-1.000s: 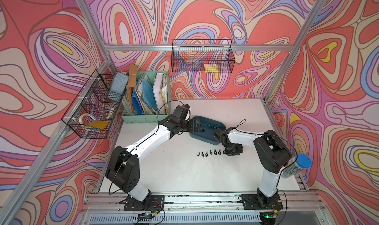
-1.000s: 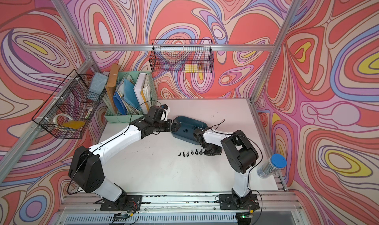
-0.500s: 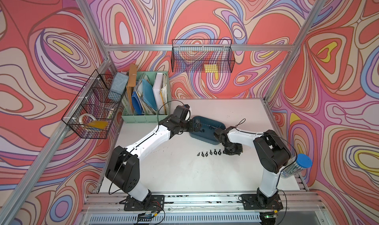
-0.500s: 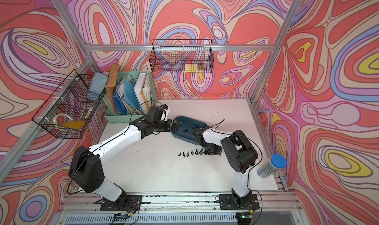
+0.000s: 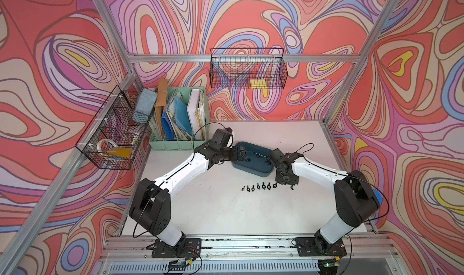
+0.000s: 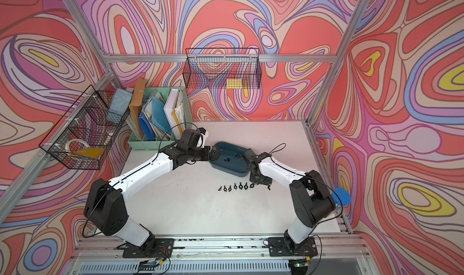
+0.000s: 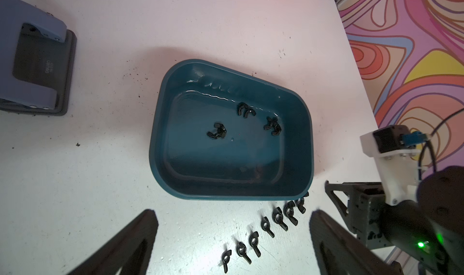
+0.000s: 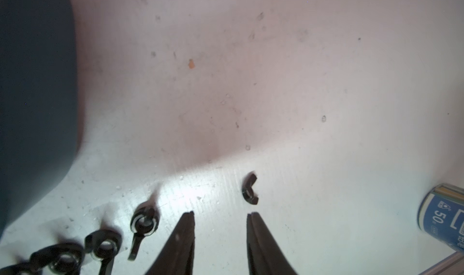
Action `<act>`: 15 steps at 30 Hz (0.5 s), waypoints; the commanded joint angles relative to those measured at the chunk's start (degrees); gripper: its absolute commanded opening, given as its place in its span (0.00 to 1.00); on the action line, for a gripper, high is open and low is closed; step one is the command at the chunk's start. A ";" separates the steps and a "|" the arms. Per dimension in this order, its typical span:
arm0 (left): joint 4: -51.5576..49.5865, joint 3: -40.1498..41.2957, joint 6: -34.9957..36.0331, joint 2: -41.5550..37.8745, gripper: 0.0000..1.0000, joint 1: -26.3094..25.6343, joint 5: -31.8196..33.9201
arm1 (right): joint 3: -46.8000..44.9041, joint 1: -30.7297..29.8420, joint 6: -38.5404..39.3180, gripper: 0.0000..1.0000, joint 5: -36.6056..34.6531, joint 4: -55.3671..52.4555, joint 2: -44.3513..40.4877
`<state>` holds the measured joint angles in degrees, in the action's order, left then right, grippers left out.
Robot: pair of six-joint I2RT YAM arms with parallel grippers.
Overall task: Take out the wing nut from the storage box
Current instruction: Place the wing nut at the center of the board.
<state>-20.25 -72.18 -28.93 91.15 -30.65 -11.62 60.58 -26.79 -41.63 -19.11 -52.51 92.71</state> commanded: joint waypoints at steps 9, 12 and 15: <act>-1.35 -2.26 0.11 -0.28 0.99 0.27 -0.89 | -8.07 7.54 0.58 0.35 6.47 3.72 -2.79; -1.55 -2.26 0.24 -0.43 0.99 0.32 -0.78 | -8.94 8.55 0.23 0.35 5.82 3.60 -2.66; -1.81 -2.17 0.35 -0.53 0.99 0.31 -0.59 | -9.76 9.11 0.49 0.35 6.48 4.64 -4.02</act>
<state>-20.73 -72.82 -28.93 91.18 -30.65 -11.99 51.92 -18.52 -41.12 -13.21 -49.43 89.86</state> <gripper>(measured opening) 0.988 0.355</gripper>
